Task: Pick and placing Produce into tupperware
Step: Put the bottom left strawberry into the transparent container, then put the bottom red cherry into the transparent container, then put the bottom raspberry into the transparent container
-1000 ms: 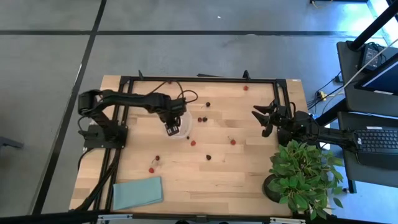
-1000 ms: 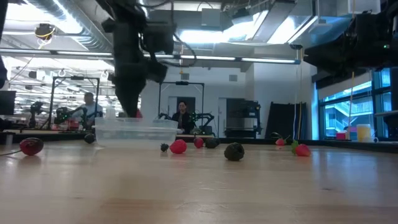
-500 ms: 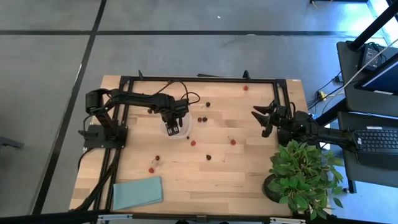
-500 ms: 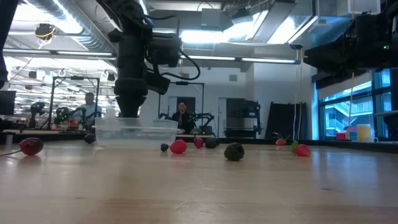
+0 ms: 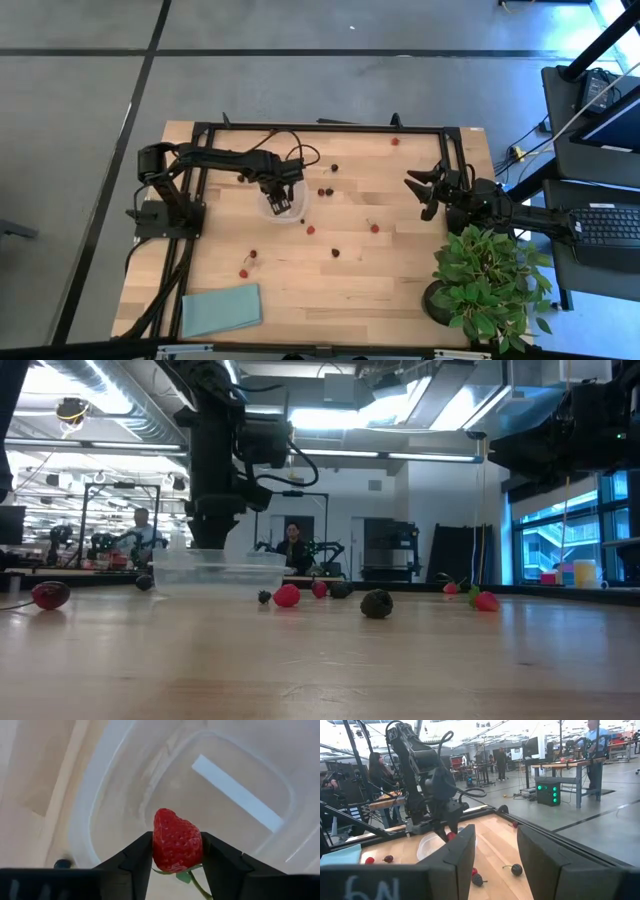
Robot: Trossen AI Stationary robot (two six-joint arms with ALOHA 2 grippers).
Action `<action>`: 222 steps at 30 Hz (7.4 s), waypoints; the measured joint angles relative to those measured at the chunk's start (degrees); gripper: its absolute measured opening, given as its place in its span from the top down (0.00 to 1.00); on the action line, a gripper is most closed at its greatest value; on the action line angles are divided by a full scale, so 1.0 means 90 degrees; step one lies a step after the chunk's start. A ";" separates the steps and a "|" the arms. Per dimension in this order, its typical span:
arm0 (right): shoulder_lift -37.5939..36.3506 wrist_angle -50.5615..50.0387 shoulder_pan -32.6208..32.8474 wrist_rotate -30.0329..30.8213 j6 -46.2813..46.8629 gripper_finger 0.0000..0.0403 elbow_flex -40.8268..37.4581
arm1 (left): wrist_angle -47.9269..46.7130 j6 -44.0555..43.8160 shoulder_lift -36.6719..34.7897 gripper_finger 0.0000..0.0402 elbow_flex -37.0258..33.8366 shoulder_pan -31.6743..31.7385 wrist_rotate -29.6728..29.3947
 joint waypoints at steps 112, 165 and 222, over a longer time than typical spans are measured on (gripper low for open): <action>0.0002 -0.0074 -0.0002 -0.0005 0.0679 0.63 0.0000 | 0.0936 -0.5877 -0.1088 0.44 -0.1965 -0.4189 0.0721; 0.0001 0.0070 -0.0002 -0.0001 0.0454 0.63 0.0000 | -0.0913 -0.1393 -0.0831 0.81 0.0125 -0.1631 0.0121; 0.0000 -0.0308 0.0000 -0.0005 0.0357 0.63 0.0000 | -0.0596 -0.0806 -0.0603 0.53 0.0236 -0.0587 0.0323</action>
